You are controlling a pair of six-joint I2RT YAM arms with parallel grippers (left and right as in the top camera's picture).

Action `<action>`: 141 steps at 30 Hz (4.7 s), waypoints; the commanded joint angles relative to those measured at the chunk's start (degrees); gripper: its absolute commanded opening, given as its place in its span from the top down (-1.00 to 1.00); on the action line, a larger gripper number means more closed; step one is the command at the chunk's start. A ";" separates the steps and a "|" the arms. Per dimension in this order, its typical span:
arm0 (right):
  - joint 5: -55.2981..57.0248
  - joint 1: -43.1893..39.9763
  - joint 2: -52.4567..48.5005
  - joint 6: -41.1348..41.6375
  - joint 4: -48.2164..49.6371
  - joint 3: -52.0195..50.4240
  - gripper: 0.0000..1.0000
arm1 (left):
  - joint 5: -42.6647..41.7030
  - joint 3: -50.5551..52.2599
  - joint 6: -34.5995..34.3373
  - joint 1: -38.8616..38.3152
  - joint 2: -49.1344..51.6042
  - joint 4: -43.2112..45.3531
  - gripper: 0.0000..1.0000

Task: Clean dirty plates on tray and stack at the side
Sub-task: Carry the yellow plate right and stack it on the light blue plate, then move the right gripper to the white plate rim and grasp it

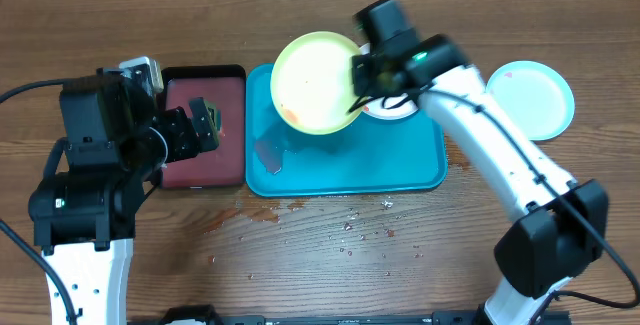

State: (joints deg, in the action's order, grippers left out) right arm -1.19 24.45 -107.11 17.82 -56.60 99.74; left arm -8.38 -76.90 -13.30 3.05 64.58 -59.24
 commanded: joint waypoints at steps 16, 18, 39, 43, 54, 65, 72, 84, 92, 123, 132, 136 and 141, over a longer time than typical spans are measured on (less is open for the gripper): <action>-10.54 -35.71 0.74 1.53 -5.33 -0.07 0.92 | 2.23 -0.07 2.14 -9.33 10.82 0.02 -0.99; -6.19 -39.93 0.68 1.55 -6.23 -0.07 0.92 | 2.62 -0.07 1.95 -11.52 12.07 1.05 -1.00; -1.44 -54.58 0.24 1.73 6.91 -16.00 0.92 | 2.58 -0.09 1.29 -18.84 19.37 8.66 -1.00; -1.44 -53.57 0.24 1.79 10.14 -18.69 0.92 | 2.58 -0.09 1.29 -18.84 19.37 8.55 -1.00; -4.20 -53.00 0.26 3.02 12.39 -19.06 -0.44 | 2.38 -0.09 1.27 -18.84 19.37 8.50 -1.00; -14.25 -48.15 1.92 2.71 2.16 -10.29 -0.37 | 2.38 -0.09 1.27 -18.84 19.37 7.17 -0.99; -12.96 -33.40 2.56 1.73 2.25 -10.43 -0.53 | 2.38 -0.09 0.85 -18.84 19.37 7.21 -0.99; -4.63 -15.58 -4.46 13.03 3.85 -10.47 -1.00 | 2.38 -0.09 0.87 -18.84 19.37 7.19 -1.00; -5.95 -14.12 -10.14 16.76 5.60 -10.47 -0.77 | 2.40 -0.07 0.87 -18.84 19.37 7.19 -1.00; -10.88 -13.40 -16.76 16.96 11.67 -10.38 0.92 | 2.71 -0.07 0.87 -18.82 19.37 7.26 -1.00; -11.96 -10.43 -16.02 8.70 2.95 -10.32 0.92 | 3.96 -0.09 0.87 -18.82 19.37 7.30 -0.99; -11.13 -7.06 -16.02 7.17 1.73 -10.32 0.92 | 4.02 -0.09 0.85 -18.82 19.37 7.21 -1.00; -9.40 -4.09 -16.02 7.23 2.01 -10.32 0.92 | 6.23 -0.09 0.52 -18.82 19.37 6.23 -1.00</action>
State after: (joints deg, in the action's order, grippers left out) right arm -12.51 18.76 -122.87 26.57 -54.43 89.21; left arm -4.47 -76.86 -12.91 -15.40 83.83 -52.56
